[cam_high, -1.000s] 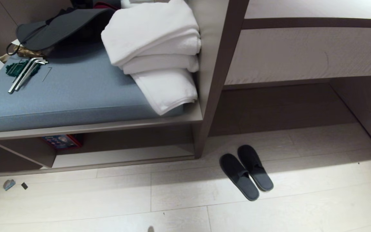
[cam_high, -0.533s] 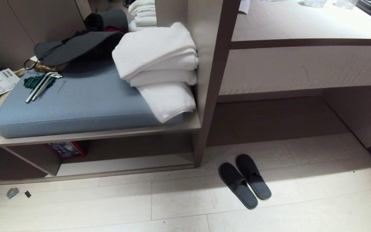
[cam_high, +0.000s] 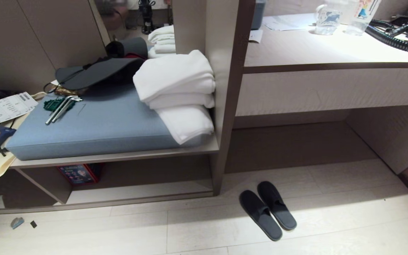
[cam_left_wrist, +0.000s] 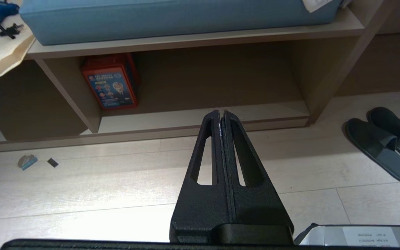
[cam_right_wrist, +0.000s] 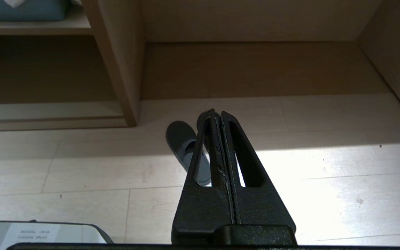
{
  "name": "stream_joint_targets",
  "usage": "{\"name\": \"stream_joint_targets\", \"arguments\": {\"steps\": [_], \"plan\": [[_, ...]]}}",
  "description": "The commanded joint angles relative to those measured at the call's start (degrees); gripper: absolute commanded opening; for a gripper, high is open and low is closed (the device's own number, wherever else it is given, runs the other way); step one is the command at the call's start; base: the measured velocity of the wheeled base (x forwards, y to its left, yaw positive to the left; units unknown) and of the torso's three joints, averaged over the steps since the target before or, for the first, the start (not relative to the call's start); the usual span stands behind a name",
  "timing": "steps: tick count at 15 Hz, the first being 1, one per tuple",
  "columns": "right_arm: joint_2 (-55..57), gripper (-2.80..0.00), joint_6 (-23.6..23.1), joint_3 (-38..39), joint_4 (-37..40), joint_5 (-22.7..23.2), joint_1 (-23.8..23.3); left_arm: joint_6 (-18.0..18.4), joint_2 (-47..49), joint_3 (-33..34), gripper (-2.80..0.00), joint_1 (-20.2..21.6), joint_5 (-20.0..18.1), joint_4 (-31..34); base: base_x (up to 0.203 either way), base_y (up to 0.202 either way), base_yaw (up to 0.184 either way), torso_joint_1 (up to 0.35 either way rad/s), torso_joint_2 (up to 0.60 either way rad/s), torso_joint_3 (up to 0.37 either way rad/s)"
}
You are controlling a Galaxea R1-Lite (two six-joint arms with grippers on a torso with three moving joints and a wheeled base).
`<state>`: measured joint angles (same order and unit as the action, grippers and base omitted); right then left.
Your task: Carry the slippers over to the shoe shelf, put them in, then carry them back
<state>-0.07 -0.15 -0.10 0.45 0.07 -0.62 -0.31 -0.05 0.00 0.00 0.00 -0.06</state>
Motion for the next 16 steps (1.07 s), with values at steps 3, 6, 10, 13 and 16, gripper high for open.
{"name": "stream_joint_targets", "arguments": {"steps": [3, 6, 10, 13, 16], "plan": [[0.07, -2.8, -0.03, 0.01, -0.01, 0.01, 0.01, -0.04, 0.05, 0.0, -2.8, 0.0, 0.0, -0.03, 0.0, 0.0, 0.0, 0.005, 0.0, 0.197], [0.07, -2.8, -0.03, 0.01, -0.01, 0.01, 0.07, -0.04, 0.05, 0.0, -2.8, 0.0, 0.0, -0.03, 0.0, 0.0, 0.0, 0.0, 0.01, 0.202], [0.07, -2.8, -0.11, 0.01, -0.01, 0.01, 0.01, -0.04, 0.05, 0.0, -2.8, 0.0, 0.0, -0.03, 0.0, 0.0, 0.0, 0.001, 0.0, 0.206], [0.07, -2.8, -0.03, 0.01, -0.01, -0.07, 0.01, -0.04, 0.05, 0.0, -2.8, 0.0, 0.0, -0.03, 0.0, 0.0, 0.0, 0.003, 0.0, 0.2], [0.07, -2.8, 0.03, 0.01, -0.01, -0.07, 0.01, 0.0, 0.05, 0.0, -2.8, 0.0, 0.0, -0.03, 0.0, 0.0, 0.0, 0.004, 0.0, 0.199]]}}
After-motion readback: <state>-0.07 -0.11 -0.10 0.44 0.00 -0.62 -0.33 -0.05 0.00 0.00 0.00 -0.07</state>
